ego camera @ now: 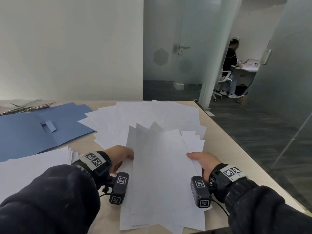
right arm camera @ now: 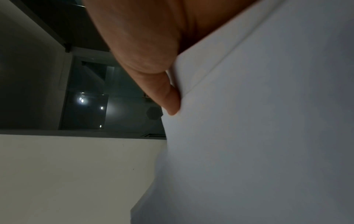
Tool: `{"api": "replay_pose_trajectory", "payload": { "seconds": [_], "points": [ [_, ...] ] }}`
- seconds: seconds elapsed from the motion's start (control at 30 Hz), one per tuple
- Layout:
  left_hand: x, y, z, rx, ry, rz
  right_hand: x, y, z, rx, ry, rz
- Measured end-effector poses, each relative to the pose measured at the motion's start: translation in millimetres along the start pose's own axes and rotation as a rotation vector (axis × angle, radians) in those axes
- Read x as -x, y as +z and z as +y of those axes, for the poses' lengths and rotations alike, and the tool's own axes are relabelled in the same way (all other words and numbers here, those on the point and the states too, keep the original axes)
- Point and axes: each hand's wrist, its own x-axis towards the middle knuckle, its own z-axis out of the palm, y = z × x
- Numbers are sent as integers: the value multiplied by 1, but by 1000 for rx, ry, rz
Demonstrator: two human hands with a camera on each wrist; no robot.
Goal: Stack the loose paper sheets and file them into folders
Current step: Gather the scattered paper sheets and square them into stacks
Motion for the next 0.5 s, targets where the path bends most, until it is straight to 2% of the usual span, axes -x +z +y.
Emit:
{"api": "replay_pose_trajectory", "payload": {
  "seconds": [0.1, 0.17, 0.23, 0.3, 0.4, 0.5],
  "points": [
    [9, 13, 5, 41, 30, 5, -5, 0, 6, 45, 47, -86],
    [10, 17, 5, -21, 125, 7, 1, 3, 4, 101, 79, -183],
    [8, 19, 1, -70, 214, -34, 10, 5, -1, 172, 36, -227],
    [5, 17, -3, -71, 253, -54, 15, 5, -5, 207, -42, -196],
    [12, 8, -5, 85, 307, -22, 28, 5, -16, 94, -132, -156],
    [21, 0, -5, 326, 364, -83, 41, 4, -30, -40, -225, -175]
  ]
}}
